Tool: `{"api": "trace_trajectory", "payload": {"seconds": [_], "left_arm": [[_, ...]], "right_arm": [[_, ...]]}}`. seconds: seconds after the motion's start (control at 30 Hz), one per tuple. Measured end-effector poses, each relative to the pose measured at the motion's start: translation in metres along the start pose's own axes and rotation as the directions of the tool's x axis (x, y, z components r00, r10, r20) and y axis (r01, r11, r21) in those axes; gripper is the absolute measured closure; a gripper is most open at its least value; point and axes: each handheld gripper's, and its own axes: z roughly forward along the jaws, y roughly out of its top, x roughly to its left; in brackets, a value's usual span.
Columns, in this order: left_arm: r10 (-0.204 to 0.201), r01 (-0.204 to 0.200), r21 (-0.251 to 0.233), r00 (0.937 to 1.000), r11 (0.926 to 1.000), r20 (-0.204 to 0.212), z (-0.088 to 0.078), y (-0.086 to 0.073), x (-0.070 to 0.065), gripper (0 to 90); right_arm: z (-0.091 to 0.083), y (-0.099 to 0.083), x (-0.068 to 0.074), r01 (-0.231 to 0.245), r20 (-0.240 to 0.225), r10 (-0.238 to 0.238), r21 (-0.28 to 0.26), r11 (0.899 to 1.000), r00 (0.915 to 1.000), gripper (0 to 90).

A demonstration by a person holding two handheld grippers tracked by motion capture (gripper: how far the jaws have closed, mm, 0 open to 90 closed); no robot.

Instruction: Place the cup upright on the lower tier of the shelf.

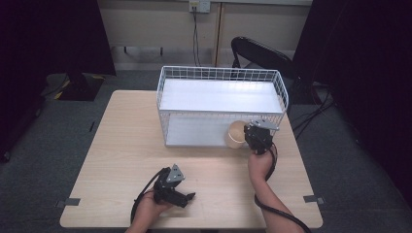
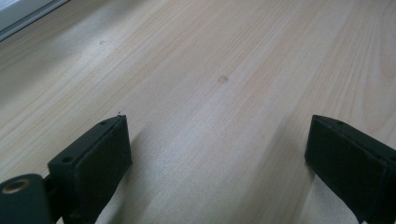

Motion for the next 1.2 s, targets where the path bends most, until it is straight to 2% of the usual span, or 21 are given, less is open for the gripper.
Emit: {"api": "trace_trajectory", "payload": {"seconds": [0.97, 1.2], "left_arm": [[0.0, 0.0, 0.0, 1.0, 1.0, 0.0, 0.0, 0.0, 0.0, 6.6], [0.0, 0.0, 0.0, 1.0, 1.0, 0.0, 0.0, 0.0, 0.0, 6.6]], "right_arm": [[0.011, 0.003, 0.003, -0.021, 0.023, 0.022, -0.016, 1.0, 0.9995, 81.4], [0.014, 0.006, 0.003, -0.042, 0.025, 0.042, -0.018, 0.999, 0.9988, 81.3]]}}
